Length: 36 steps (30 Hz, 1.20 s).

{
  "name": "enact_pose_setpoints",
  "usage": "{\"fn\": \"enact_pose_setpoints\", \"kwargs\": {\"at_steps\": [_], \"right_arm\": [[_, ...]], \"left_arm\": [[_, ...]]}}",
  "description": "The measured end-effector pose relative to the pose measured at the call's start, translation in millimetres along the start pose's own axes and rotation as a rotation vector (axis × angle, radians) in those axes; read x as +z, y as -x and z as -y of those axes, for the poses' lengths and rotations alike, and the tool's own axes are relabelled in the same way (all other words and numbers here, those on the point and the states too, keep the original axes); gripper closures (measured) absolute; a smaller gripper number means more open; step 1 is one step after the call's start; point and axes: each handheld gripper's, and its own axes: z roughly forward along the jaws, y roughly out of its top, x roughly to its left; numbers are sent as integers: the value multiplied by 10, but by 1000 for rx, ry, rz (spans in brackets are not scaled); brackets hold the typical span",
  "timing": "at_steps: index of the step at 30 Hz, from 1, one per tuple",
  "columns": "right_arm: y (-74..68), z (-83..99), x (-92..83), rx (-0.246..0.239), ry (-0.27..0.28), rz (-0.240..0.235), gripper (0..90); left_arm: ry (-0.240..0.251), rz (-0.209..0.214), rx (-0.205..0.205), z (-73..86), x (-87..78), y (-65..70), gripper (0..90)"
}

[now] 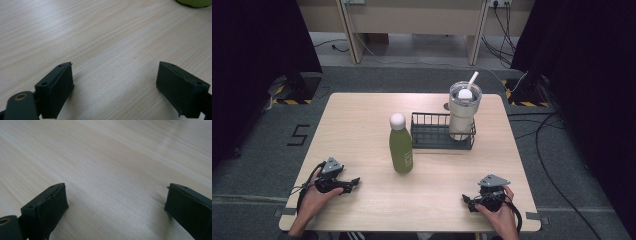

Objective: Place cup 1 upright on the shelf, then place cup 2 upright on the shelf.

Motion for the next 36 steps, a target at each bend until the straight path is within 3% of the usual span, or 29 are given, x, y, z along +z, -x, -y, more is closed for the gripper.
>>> {"fn": "enact_pose_setpoints", "kwargs": {"at_steps": [6, 11, 14, 20, 26, 36], "right_arm": [[1, -1, 0, 1, -1, 2, 41], [3, 0, 0, 0, -1, 0, 39], [3, -1, 1, 0, -2, 0, 37], [5, -1, 1, -1, -2, 1, 36], [9, -1, 3, -5, -2, 2, 32], [7, -1, 4, -1, -5, 3, 26]], "left_arm": [[9, 19, 4, -2, -7, -5, 150], [99, 82, -18, -52, -27, 81, 149], [108, 90, 10, -82, -22, 157, 149], [115, 97, 25, -97, -34, 218, 149], [159, 143, 17, -178, -71, 336, 149], [201, 178, 30, -267, -63, 458, 149]]}}
